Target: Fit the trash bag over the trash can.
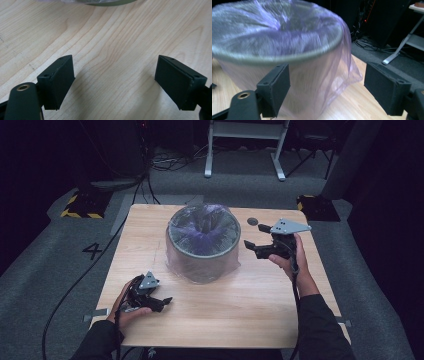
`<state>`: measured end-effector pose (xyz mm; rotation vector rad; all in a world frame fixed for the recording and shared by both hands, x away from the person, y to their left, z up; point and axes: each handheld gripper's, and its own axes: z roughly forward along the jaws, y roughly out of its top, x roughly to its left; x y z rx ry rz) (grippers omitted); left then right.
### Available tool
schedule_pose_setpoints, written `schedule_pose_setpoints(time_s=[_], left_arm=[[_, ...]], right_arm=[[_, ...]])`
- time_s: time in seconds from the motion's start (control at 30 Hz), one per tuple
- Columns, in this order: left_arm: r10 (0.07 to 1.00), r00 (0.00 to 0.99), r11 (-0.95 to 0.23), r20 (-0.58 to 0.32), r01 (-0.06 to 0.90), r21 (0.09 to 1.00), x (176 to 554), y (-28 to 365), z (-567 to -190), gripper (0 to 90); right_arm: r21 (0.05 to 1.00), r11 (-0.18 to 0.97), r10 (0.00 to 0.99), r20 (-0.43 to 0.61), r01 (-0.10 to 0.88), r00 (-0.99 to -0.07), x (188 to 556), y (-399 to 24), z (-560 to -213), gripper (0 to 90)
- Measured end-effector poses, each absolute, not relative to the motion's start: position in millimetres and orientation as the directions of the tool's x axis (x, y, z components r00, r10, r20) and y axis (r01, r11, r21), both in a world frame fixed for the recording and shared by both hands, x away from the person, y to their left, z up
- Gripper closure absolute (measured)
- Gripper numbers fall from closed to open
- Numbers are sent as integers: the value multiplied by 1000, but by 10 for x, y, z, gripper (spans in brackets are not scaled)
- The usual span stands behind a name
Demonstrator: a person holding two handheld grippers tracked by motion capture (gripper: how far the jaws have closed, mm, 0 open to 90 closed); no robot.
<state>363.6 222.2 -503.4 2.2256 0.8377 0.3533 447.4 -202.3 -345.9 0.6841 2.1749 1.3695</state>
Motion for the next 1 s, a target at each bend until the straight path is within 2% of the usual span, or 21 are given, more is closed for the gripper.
schedule_pose_setpoints(time_s=[0.13, 0.5, 1.0], left_arm=[[672, 740, -513, -12, 477, 714, 3662, 2226, -5040, 155], [688, 725, -503, -12, 489, 712, 3743, 2191, -5042, 146], [669, 743, -522, -9, 478, 707, 4005, 2058, -5039, 127]], right_arm=[[915, 378, 617, -137, 140, -775, 4476, -1936, -3341, 230], [921, 376, 600, -160, 99, -784, 4499, -1741, -3035, 218], [899, 426, 553, -168, 104, -816, 4645, -1352, -2906, 212]])
